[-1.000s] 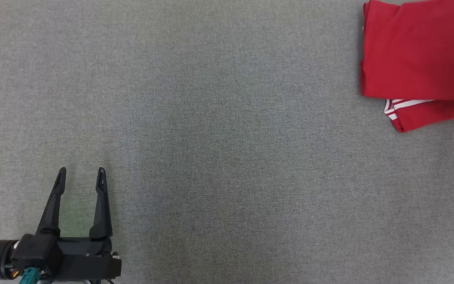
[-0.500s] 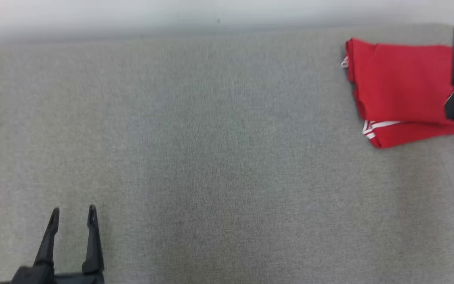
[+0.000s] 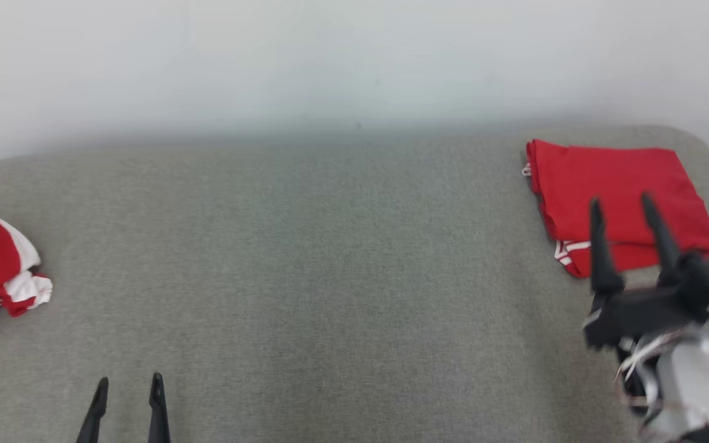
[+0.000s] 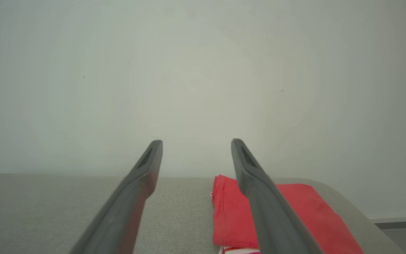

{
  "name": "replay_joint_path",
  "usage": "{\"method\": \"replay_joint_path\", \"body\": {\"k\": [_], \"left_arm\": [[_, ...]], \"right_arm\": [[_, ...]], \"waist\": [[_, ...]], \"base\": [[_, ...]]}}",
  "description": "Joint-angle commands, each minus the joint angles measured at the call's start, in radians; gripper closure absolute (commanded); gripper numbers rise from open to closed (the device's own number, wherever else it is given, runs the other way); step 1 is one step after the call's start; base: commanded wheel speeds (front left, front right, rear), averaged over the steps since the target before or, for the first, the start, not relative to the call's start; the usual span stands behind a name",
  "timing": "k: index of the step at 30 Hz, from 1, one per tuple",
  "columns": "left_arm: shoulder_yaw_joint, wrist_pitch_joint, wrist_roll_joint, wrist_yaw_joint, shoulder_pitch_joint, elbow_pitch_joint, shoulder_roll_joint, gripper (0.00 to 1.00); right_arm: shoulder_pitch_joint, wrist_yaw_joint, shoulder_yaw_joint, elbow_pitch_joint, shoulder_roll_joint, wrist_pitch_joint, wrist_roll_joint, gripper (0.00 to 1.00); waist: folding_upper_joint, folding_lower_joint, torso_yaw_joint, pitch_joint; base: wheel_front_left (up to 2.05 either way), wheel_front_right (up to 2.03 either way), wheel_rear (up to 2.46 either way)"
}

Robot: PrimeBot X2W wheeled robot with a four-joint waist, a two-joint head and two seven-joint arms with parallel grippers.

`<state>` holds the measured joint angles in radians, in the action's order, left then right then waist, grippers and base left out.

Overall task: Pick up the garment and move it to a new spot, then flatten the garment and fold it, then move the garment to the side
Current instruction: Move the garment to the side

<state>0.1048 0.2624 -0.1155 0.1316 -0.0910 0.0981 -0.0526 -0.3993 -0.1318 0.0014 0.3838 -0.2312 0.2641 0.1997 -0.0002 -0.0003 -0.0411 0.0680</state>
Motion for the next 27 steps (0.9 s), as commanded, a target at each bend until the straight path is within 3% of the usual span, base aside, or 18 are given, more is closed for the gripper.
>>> {"method": "replay_joint_path", "body": {"k": [1, 12, 19, 27], "left_arm": [[-0.004, 0.003, 0.003, -0.002, -0.017, 0.005, 0.002, 0.00], [-0.029, 0.003, -0.010, -0.002, -0.013, 0.021, 0.003, 0.00], [-0.047, 0.003, -0.018, -0.002, -0.022, 0.029, 0.003, 0.00], [-0.054, 0.003, -0.018, -0.002, -0.032, 0.034, 0.003, 0.00]], "right_arm": [[0.039, 0.002, 0.005, -0.021, 0.015, 0.000, -0.014, 0.00], [0.348, 0.002, -0.028, -0.227, 0.156, 0.000, -0.082, 0.00], [0.481, 0.002, -0.066, -0.285, 0.181, 0.000, -0.095, 0.00], [0.527, 0.002, -0.061, -0.282, 0.181, 0.000, -0.044, 0.00]], "waist": [[0.0002, 0.0003, 0.031, -0.038], [0.0002, 0.0003, 0.056, -0.081], [0.0002, 0.0003, 0.052, -0.096], [0.0002, 0.0003, 0.043, -0.103]], "base": [[0.00, 0.00, 0.00], [0.00, 0.00, 0.00], [0.00, 0.00, 0.00], [0.00, 0.00, 0.00]]}}
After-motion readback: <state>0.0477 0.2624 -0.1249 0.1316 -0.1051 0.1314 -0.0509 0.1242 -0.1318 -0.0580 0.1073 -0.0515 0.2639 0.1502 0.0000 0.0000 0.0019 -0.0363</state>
